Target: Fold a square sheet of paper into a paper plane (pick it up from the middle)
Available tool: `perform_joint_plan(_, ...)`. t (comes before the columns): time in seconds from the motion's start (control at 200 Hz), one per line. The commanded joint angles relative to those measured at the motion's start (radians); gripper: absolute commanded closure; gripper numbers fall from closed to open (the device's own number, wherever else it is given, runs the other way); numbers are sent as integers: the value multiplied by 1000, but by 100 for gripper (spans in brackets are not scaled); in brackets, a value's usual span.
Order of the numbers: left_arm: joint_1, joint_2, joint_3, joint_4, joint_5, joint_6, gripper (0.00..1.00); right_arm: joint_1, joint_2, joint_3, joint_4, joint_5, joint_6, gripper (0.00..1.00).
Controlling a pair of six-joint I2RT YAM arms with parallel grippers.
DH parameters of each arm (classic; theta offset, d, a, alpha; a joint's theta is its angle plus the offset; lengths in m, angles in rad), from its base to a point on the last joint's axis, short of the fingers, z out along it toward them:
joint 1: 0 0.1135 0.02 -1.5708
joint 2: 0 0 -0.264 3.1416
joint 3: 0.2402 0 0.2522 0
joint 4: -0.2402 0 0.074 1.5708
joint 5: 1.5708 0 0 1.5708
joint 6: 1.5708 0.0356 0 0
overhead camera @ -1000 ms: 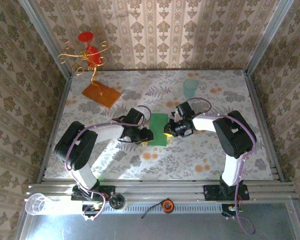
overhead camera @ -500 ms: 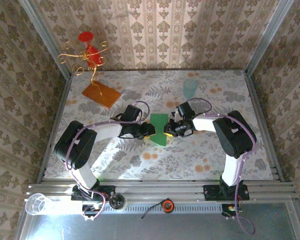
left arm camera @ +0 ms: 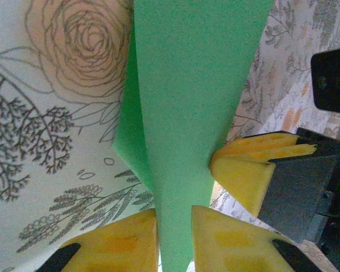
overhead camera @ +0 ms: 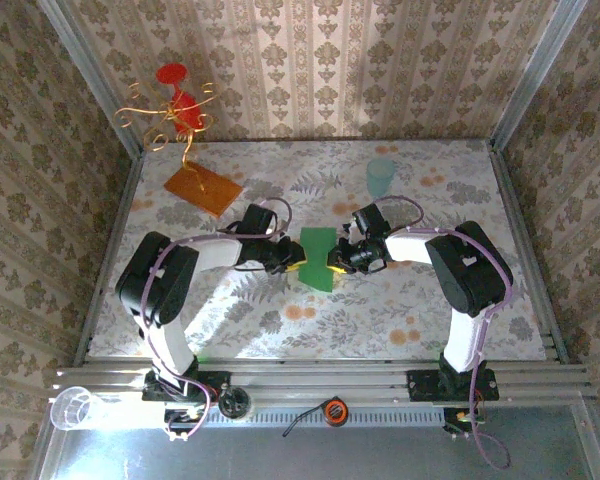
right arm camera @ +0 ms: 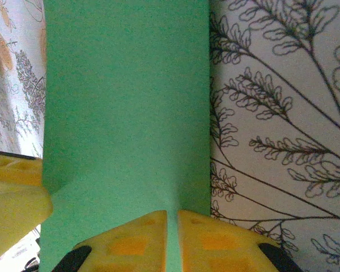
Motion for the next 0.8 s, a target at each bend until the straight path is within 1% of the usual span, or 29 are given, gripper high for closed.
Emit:
perform_joint_plan(0.0,15,22,24,9,56,0,78,-3,18,-24,-34,22,12,83)
perform_joint_plan(0.245,29,39,26,-1,74,20,83,-3,16,-27,-31,22,10,83)
perform_joint_plan(0.455,28,38,26,3,72,15,92,-3,3,-18,-27,17,-1,80)
perform_joint_plan(0.56,26,23,11,15,62,-3,96,-2,-32,-13,-8,-12,-26,80)
perform_joint_plan(0.62,27,11,1,32,58,-18,100,-2,-76,-17,14,-11,-37,76)
perform_joint_plan(0.655,26,2,-7,44,54,-28,100,-2,-104,-17,20,-2,-49,74)
perform_joint_plan(0.73,23,-18,-25,62,39,-49,100,-2,-163,-21,25,22,-82,64)
perform_joint_plan(0.755,23,-24,-31,70,34,-56,100,-2,-181,-23,24,32,-94,59)
perform_joint_plan(0.795,23,-34,-41,82,29,-70,100,-3,-210,-35,28,60,-111,46)
